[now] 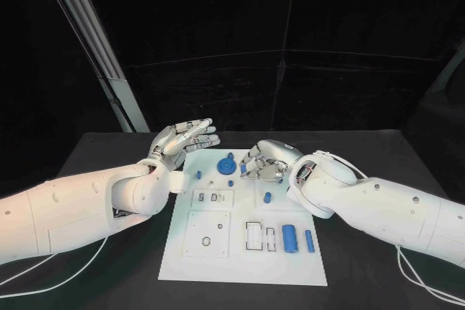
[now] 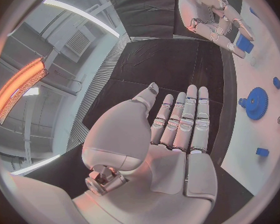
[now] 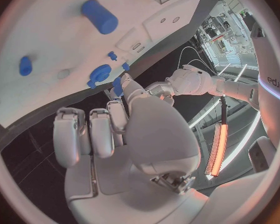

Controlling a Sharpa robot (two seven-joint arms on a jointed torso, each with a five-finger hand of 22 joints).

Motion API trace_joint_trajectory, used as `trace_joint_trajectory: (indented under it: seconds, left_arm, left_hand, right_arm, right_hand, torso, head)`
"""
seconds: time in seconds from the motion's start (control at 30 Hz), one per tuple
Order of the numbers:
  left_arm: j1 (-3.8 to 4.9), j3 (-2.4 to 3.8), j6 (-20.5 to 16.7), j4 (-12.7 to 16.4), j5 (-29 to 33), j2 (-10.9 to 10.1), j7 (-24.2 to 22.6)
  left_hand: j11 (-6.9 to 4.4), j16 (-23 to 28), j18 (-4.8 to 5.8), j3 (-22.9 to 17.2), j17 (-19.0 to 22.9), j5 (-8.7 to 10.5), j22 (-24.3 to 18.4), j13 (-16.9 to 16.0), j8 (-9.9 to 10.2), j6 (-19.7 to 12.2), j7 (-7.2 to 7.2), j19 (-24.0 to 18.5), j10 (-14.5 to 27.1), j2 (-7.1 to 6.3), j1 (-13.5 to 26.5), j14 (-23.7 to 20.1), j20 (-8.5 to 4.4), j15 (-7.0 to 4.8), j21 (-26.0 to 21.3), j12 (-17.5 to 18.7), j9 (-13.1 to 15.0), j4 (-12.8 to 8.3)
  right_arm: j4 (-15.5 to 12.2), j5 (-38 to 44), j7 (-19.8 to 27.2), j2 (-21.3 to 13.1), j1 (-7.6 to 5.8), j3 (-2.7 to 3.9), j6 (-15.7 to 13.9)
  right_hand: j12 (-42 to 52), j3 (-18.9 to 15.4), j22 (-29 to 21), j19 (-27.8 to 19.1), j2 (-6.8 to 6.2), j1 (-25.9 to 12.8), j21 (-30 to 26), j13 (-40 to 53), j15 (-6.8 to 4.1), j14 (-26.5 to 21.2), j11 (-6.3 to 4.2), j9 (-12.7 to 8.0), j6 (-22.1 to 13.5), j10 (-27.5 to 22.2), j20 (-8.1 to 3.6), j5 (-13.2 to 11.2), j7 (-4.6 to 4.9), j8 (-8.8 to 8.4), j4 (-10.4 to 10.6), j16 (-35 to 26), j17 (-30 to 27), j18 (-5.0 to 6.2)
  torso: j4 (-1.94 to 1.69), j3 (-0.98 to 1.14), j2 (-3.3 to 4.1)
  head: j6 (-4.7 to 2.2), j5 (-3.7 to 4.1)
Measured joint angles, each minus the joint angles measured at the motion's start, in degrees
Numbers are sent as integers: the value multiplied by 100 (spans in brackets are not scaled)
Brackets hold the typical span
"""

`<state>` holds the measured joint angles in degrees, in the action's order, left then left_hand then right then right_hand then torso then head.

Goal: Assemble the parts on the task board

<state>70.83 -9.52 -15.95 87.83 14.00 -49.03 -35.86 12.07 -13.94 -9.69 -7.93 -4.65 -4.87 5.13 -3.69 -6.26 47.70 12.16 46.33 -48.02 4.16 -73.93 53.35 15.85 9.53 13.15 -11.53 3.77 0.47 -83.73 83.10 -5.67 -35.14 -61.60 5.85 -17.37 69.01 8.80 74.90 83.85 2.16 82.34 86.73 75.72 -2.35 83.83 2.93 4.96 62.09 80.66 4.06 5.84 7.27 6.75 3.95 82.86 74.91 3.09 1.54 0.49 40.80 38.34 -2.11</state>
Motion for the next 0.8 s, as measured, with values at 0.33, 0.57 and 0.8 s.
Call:
trace_joint_trajectory:
  seconds: [0.33, 0.57, 0.8]
  left_arm:
    - [43, 3, 10, -63, 11, -7, -25]
    - [62, 3, 17, -111, 16, 1, -41]
    - [75, 3, 23, -138, 18, 8, -47]
  left_hand:
    - [0, 0, -1, -15, 0, 0, -5, 0, 0, 0, 0, 15, 0, 0, 0, 0, 15, 0, 0, 0, 0, -15]
    - [0, 0, -1, -15, 4, 0, -5, 0, 0, 0, 0, 15, 0, 0, 0, 0, 15, 0, 0, 0, 0, -15]
    - [1, 0, 0, -15, 4, 0, -4, 0, 0, 0, 0, 14, 1, 0, 0, 0, 14, 0, 0, 0, 0, -15]
  right_arm:
    - [134, 522, -112, 477, 35, -4, 153]
    - [225, 857, -181, 679, 112, -140, 252]
    - [280, 1015, -233, 798, 137, -199, 343]
  right_hand:
    - [1, -1, 0, 0, 0, 0, 0, 1, 1, -1, -9, 0, -9, -9, 0, 30, -9, -33, 0, 0, 0, 0]
    - [-50, 19, 0, 0, -1, 0, 0, 10, -15, 15, -7, 1, -1, -11, 0, 63, -1, -40, -13, -32, -1, 0]
    - [-51, 28, 0, -20, -2, 0, 0, 10, -16, 18, -7, 1, 0, -11, -19, 63, -1, -37, -7, -32, -1, 0]
  torso:
    - [5, -6, 3]
    - [15, -7, 3]
    - [18, 5, 8]
  head:
    - [37, -70]
    - [51, -161]
    - [108, -170]
